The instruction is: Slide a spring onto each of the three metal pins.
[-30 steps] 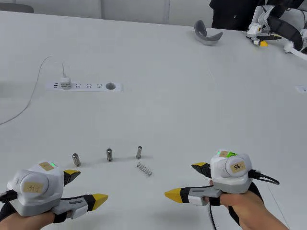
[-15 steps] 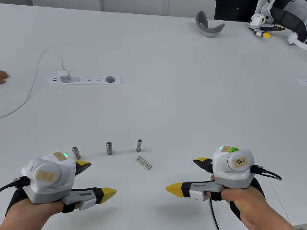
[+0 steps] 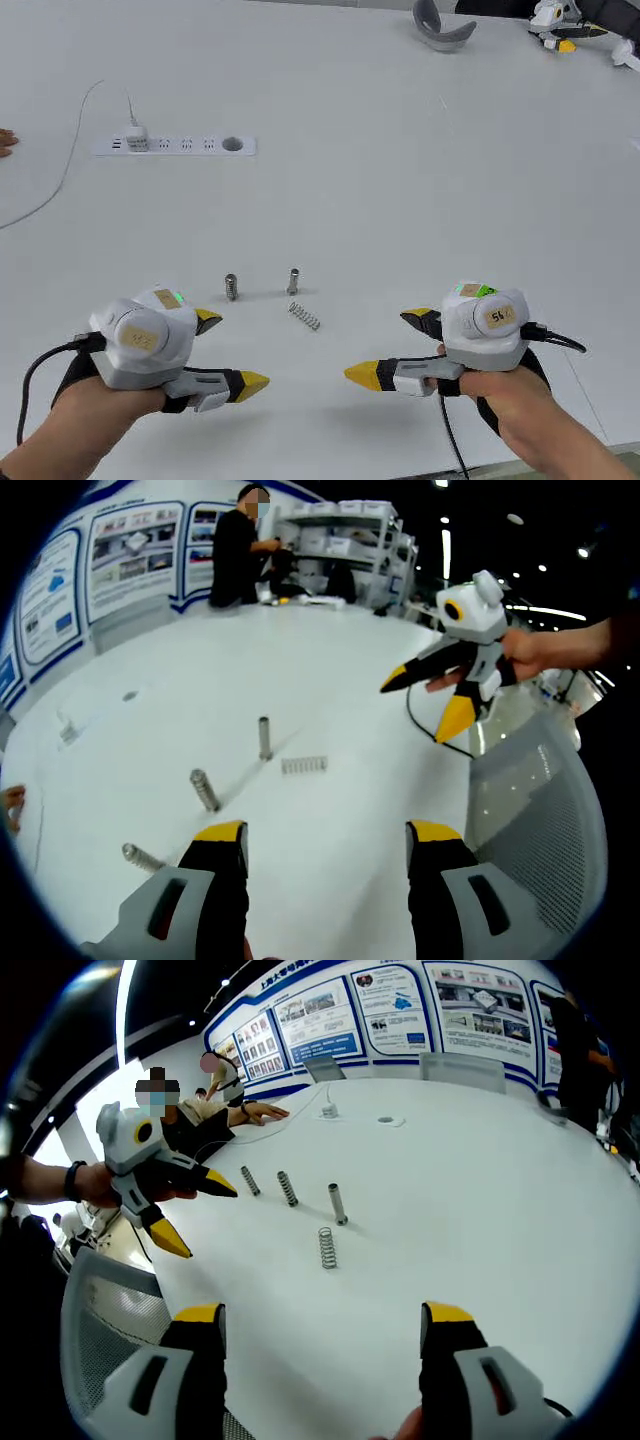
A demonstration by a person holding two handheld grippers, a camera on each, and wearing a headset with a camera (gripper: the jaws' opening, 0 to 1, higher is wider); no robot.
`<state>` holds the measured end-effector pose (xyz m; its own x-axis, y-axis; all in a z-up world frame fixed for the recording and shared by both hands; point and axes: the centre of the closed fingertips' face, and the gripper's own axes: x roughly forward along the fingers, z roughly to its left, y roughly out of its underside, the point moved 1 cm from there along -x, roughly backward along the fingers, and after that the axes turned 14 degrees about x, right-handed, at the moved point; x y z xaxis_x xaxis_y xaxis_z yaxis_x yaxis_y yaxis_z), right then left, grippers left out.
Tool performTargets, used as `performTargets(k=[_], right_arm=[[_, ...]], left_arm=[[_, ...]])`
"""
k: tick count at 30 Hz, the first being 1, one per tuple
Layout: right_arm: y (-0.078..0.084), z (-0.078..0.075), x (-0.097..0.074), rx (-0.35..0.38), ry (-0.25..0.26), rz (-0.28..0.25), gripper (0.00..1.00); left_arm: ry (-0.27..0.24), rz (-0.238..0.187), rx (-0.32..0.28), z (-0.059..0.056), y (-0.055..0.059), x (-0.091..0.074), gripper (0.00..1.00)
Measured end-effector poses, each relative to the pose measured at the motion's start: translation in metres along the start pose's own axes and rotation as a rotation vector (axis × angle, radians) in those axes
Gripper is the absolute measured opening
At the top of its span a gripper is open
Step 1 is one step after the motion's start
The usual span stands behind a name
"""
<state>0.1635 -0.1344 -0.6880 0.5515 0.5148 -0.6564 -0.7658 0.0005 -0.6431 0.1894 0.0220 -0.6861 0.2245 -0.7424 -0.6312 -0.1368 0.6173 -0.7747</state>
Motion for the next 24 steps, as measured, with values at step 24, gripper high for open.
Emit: performTargets(k=[24], right_arm=[[0.002,0.0,-0.003,0.008,-0.012,0.003,0.83]], left_arm=[[0.149,0.047,0.171,-0.006,-0.022,0.058,0.66]])
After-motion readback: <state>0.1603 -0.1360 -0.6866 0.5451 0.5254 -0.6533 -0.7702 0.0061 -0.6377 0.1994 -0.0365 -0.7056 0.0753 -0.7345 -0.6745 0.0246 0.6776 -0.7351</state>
